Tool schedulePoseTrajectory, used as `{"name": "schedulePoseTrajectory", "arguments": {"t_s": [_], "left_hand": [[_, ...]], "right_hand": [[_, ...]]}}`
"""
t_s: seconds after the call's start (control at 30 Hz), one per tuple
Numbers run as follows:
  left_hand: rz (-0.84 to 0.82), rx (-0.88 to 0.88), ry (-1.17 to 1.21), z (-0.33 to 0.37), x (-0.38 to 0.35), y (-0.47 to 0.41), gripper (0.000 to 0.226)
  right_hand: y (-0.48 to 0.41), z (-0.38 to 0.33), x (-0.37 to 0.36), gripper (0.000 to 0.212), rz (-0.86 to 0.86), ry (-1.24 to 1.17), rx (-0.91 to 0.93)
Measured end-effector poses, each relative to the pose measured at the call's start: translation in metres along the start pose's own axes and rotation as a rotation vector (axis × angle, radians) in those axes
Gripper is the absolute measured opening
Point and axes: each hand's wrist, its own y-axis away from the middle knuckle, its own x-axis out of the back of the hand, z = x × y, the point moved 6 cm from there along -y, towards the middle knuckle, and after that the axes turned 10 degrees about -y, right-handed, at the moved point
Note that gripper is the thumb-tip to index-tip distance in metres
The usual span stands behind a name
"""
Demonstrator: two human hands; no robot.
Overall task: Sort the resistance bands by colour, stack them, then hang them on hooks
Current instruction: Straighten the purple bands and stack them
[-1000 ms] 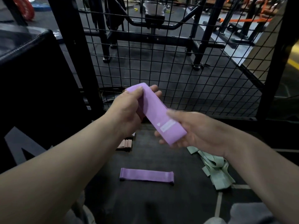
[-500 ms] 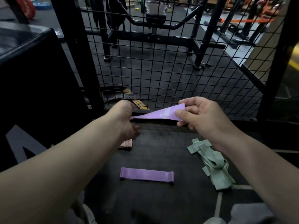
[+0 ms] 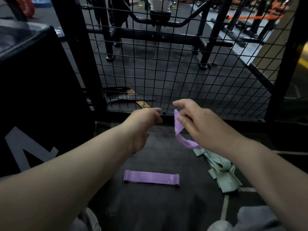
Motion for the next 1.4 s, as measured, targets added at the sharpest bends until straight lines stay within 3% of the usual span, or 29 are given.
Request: {"name": "schedulePoseTrajectory", "arguments": {"t_s": [0.1, 0.2, 0.47, 0.73, 1.0, 1.13, 1.23, 1.4], "left_hand": [[-0.153, -0.204, -0.030, 0.013, -0.013, -0.001, 0.061], [-0.232, -0.297, -0.079, 0.019, -0.017, 0.002, 0.056], [-0.250, -0.328, -0.283, 0.009, -0.018, 0.001, 0.004], [-0.290, -0.359, -0.235, 0.011, -0.019, 0.002, 0.004], [-0.366, -0.391, -0.178, 0.013, -0.025, 0.005, 0.009], [-0.359, -0.404, -0.195, 0.013, -0.024, 0.006, 0.015], [-0.341, -0.401, -0.212, 0.012, -0.022, 0.005, 0.008], [-0.353, -0.379, -0.200, 0.008, -0.025, 0.003, 0.012]], "right_hand": [[0.001, -0.002, -0.001, 0.035, -0.087, 0.048, -0.003], [0.004, -0.001, 0.003, 0.035, -0.174, 0.047, -0.039], [0.003, 0.004, 0.016, 0.034, 0.003, -0.028, 0.014], [0.000, 0.014, 0.020, 0.005, 0.089, -0.314, -0.130], [-0.001, 0.009, 0.026, 0.009, 0.197, -0.494, -0.119], [0.000, 0.019, 0.024, 0.021, 0.157, -0.526, -0.238], [0.001, 0.024, 0.020, 0.017, 0.114, -0.520, -0.288], [0.001, 0.018, 0.025, 0.007, 0.187, -0.548, -0.215]]}}
